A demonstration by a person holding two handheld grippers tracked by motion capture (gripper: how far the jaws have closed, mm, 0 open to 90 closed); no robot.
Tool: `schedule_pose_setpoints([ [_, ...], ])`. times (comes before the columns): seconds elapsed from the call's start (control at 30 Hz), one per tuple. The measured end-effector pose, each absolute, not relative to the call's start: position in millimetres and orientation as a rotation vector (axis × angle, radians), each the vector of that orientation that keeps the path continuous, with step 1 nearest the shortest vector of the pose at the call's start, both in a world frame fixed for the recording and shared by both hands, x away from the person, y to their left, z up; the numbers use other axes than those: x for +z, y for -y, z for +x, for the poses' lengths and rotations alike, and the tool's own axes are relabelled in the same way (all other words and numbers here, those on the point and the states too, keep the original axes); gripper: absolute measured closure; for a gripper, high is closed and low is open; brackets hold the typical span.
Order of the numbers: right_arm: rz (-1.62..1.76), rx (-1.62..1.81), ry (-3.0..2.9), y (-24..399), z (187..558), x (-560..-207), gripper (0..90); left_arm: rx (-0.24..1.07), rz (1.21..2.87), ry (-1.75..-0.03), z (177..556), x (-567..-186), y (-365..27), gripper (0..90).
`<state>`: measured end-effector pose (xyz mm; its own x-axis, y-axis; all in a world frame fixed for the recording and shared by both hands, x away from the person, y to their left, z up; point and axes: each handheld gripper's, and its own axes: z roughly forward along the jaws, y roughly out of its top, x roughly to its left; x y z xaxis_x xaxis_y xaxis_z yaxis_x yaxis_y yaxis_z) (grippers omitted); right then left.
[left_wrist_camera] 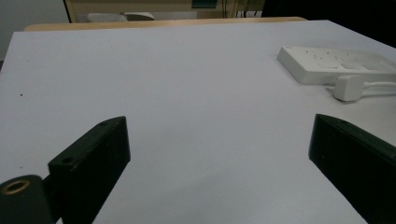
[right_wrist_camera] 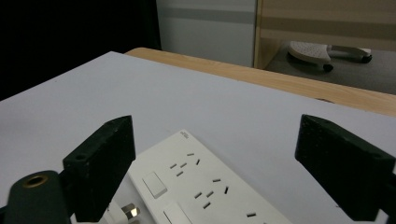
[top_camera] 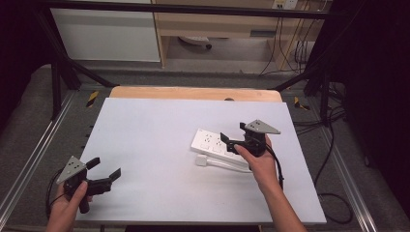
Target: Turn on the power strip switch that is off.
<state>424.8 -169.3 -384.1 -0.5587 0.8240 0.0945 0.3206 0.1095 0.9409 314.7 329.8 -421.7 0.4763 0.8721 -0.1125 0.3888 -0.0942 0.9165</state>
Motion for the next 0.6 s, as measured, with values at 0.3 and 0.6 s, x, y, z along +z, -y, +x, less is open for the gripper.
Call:
schedule_pose_setpoints([
  [0.3, 1.104, 1.463, -1.939, 157.1, 431.1, -382.7, 14.8, 0.582, 1.689, -1.088, 314.9, -421.7, -330.3, 5.6],
  [0.6, 1.109, 1.455, -1.95, 149.7, 436.3, -384.1, 13.7, 0.582, 1.69, -1.088, 314.7, -421.7, -330.2, 5.6],
])
